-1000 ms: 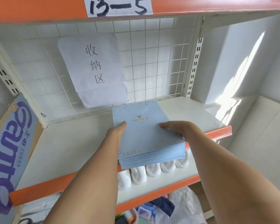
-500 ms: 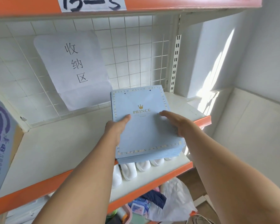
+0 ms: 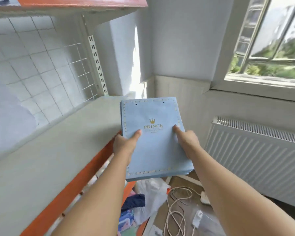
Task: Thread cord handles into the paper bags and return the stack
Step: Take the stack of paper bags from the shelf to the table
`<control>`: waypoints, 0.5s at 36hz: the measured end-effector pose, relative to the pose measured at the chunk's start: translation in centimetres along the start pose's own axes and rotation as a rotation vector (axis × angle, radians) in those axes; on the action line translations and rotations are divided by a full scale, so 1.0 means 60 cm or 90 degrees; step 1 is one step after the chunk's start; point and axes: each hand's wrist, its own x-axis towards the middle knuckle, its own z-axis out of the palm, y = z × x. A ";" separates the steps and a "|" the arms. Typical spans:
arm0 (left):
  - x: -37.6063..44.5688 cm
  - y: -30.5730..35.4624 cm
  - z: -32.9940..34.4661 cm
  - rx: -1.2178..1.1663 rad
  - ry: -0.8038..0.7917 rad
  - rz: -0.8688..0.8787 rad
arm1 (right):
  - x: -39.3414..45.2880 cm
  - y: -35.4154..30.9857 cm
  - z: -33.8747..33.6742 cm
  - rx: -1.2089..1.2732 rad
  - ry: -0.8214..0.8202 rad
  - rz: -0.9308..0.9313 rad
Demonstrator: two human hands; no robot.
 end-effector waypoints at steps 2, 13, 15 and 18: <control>-0.016 -0.015 0.040 0.016 -0.062 -0.008 | -0.013 0.038 -0.039 -0.013 0.054 0.036; -0.193 -0.078 0.263 0.180 -0.372 -0.003 | -0.132 0.252 -0.270 -0.006 0.306 0.253; -0.234 -0.090 0.301 0.203 -0.412 0.017 | -0.167 0.289 -0.306 0.006 0.343 0.286; -0.306 -0.116 0.356 0.257 -0.496 0.038 | -0.228 0.347 -0.361 0.023 0.398 0.339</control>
